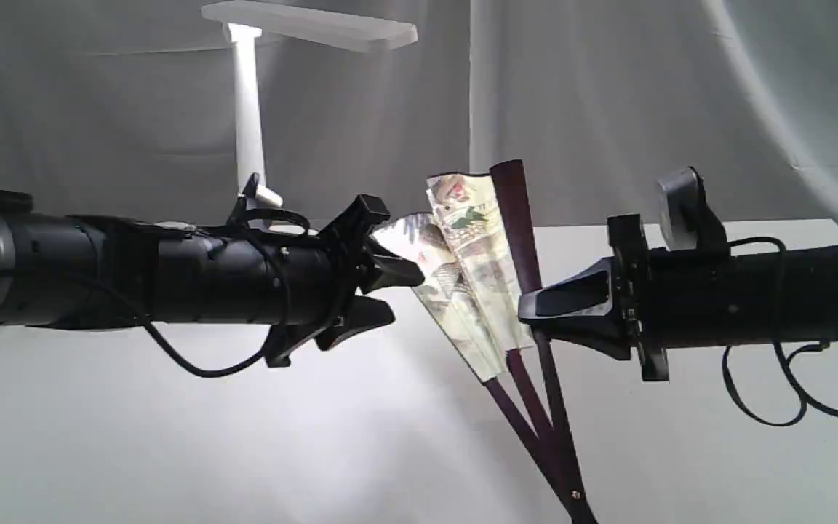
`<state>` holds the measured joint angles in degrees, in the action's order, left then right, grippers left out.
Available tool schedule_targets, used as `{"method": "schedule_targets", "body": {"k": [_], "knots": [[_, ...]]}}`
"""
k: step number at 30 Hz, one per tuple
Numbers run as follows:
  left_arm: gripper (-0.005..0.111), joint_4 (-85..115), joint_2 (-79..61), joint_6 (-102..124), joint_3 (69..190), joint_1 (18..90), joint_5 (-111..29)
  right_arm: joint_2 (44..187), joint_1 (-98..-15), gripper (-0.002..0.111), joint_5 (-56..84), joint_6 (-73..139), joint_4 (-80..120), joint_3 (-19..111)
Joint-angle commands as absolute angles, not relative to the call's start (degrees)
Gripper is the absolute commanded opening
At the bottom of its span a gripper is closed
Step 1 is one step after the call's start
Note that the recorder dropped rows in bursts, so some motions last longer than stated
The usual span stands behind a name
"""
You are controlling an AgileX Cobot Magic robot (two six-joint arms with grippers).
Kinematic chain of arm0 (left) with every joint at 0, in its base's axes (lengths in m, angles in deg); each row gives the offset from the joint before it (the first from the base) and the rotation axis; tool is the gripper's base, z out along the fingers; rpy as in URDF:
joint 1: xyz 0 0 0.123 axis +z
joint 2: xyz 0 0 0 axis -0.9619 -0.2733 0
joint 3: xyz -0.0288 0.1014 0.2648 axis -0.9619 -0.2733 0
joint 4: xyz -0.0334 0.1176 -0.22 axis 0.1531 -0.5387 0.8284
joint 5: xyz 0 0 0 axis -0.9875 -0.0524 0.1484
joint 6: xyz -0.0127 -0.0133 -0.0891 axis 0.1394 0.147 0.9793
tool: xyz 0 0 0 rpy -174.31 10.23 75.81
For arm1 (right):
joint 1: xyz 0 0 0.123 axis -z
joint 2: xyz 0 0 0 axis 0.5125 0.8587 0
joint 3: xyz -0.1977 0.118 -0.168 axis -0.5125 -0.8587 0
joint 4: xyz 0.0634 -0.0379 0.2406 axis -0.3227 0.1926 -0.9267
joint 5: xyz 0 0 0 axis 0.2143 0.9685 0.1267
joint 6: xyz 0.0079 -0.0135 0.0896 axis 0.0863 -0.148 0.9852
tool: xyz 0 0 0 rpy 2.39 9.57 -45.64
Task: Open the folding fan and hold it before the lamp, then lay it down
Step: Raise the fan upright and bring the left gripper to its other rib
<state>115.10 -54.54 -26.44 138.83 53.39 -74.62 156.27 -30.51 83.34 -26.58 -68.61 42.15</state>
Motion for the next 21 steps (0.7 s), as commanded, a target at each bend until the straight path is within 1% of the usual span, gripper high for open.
{"method": "schedule_targets", "body": {"k": [1, 9, 11, 15, 16, 21], "knots": [[0.048, 115.32, -56.48, -26.92, 140.94, 53.57, -77.24, 155.49, -30.29, 0.0, 84.19, -27.48, -69.84, 42.01], [0.048, 115.32, -59.4, -26.07, 143.94, 53.57, -78.19, 155.49, -30.29, 0.0, 84.19, -27.48, -69.84, 42.01], [0.044, 115.32, -59.93, -25.93, 144.45, 53.57, -78.6, 155.49, -30.29, 0.0, 84.19, -27.48, -69.84, 42.01], [0.031, 115.32, -60.35, -25.43, 145.34, 53.57, -78.49, 155.49, -30.29, 0.0, 84.19, -27.48, -69.84, 42.01], [0.03, 115.32, -60.41, -25.43, 145.51, 53.57, -78.49, 155.49, -30.29, 0.0, 84.19, -27.48, -69.84, 42.01], [0.029, 115.32, -60.96, -25.43, 145.51, 53.57, -78.09, 155.49, -30.29, 0.0, 84.19, -27.48, -69.84, 42.01]]}}
